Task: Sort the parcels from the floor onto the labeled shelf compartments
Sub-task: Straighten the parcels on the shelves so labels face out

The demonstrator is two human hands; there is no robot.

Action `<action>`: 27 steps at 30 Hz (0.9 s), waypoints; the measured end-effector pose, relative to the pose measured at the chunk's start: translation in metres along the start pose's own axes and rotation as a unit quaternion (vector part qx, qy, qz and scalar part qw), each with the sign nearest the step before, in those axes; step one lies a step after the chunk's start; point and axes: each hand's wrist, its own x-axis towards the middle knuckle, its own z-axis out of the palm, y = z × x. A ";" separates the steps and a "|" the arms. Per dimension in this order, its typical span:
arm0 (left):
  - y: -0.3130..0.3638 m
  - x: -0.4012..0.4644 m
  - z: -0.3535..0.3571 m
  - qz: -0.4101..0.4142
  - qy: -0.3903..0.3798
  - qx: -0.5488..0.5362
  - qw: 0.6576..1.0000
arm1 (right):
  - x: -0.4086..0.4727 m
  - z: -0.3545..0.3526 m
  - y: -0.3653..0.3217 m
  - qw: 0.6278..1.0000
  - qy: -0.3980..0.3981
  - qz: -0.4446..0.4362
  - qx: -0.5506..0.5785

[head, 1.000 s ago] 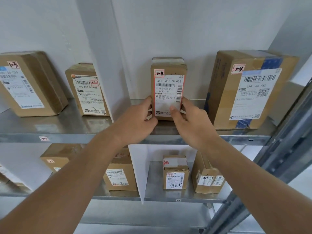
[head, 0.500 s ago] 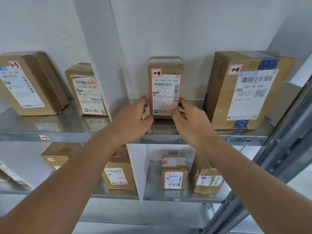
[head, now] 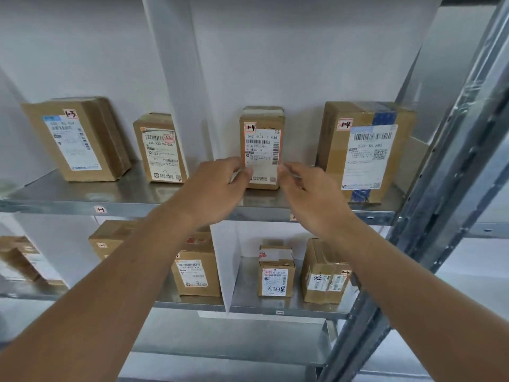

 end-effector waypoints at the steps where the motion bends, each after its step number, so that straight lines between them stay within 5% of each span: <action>1: 0.002 0.000 -0.001 0.015 -0.004 0.000 1.000 | -0.003 -0.003 -0.002 1.000 0.003 -0.004 0.003; 15: 0.046 0.015 0.023 0.090 -0.061 -0.029 0.994 | -0.043 -0.054 0.018 0.993 0.091 0.061 -0.052; 27: 0.101 0.032 0.080 0.049 -0.028 0.003 0.998 | -0.034 -0.110 0.096 0.992 0.087 0.025 -0.090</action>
